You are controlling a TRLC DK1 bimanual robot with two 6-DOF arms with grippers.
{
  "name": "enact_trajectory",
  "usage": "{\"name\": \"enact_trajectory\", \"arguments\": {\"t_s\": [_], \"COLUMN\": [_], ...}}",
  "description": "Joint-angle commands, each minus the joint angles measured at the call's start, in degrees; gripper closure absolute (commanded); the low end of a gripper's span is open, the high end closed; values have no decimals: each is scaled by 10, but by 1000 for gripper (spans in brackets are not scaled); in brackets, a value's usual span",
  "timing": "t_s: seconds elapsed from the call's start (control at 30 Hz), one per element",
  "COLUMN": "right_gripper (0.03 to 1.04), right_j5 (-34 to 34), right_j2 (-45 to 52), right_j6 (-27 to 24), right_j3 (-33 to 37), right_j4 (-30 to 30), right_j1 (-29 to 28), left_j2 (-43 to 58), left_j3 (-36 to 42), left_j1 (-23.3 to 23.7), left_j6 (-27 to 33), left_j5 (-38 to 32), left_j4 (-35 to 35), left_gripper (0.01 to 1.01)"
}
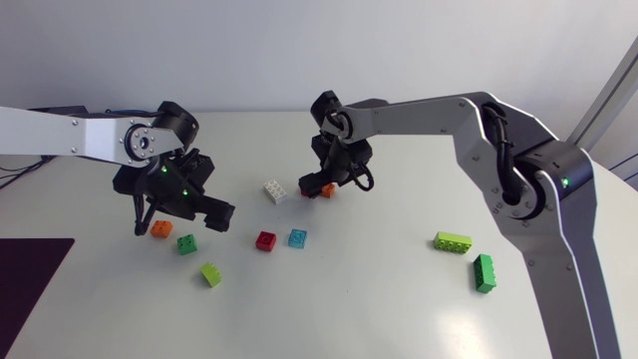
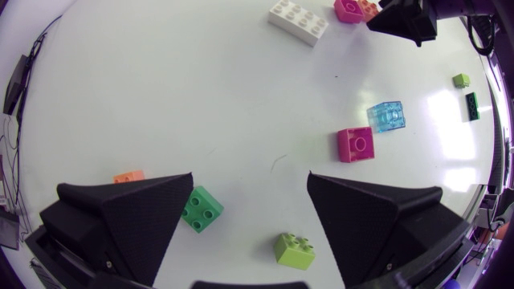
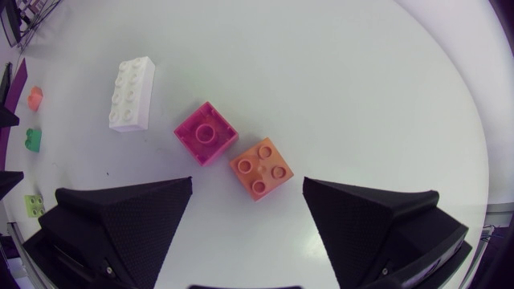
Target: Sort duplo bricks by size, large to the right and small to the left
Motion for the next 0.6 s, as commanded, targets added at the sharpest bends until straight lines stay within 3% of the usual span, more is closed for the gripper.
{"name": "enact_trajectory", "arguments": {"t_s": [0.0,0.27,0.57], "right_gripper": [108,136,256], "right_j5": [-4,-5,-14], "right_j2": [25,40,55], "right_j6": [-3,-3,-2], "right_j3": [20,34,54], "right_j4": [-10,-21,-27], "right_j1": [-7,-13,-14], "left_j2": [-4,-3,0], "left_j3": [-12,-11,-9], "left_j1": [-1,0,-1], "left_j6": [12,12,12], "left_j5": [-3,-3,-2], "left_j4": [0,0,5], "left_gripper": [43,43,43]}}
